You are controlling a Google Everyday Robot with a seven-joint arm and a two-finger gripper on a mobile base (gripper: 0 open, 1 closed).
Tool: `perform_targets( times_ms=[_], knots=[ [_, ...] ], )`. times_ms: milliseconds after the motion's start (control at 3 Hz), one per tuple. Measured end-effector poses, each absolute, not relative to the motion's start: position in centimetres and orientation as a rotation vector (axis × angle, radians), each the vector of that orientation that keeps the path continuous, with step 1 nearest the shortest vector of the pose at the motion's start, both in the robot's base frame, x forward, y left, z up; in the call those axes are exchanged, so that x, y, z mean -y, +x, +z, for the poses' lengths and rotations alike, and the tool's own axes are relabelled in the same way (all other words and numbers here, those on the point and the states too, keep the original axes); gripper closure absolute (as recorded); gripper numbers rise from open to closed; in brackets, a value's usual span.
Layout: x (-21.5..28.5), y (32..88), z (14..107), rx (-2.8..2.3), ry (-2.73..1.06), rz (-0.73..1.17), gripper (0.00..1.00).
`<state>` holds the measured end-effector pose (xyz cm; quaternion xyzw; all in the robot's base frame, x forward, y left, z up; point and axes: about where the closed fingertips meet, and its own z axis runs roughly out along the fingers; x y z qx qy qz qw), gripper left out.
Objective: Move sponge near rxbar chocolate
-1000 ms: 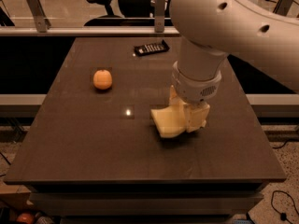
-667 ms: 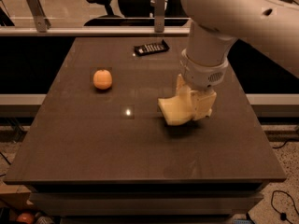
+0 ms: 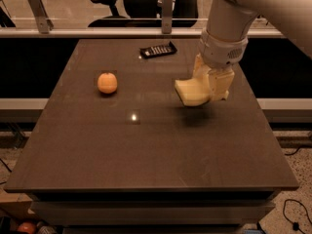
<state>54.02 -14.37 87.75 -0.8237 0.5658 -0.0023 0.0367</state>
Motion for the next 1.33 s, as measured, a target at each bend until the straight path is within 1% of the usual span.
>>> perform_targets(
  times_ms=[667, 1333],
  knots=[
    [15.7, 60.8, 90.4, -1.806, -2.424, -0.118, 1.0],
    [16.3, 67.0, 91.4, -1.778, -2.248, -0.308, 1.0]
  ],
)
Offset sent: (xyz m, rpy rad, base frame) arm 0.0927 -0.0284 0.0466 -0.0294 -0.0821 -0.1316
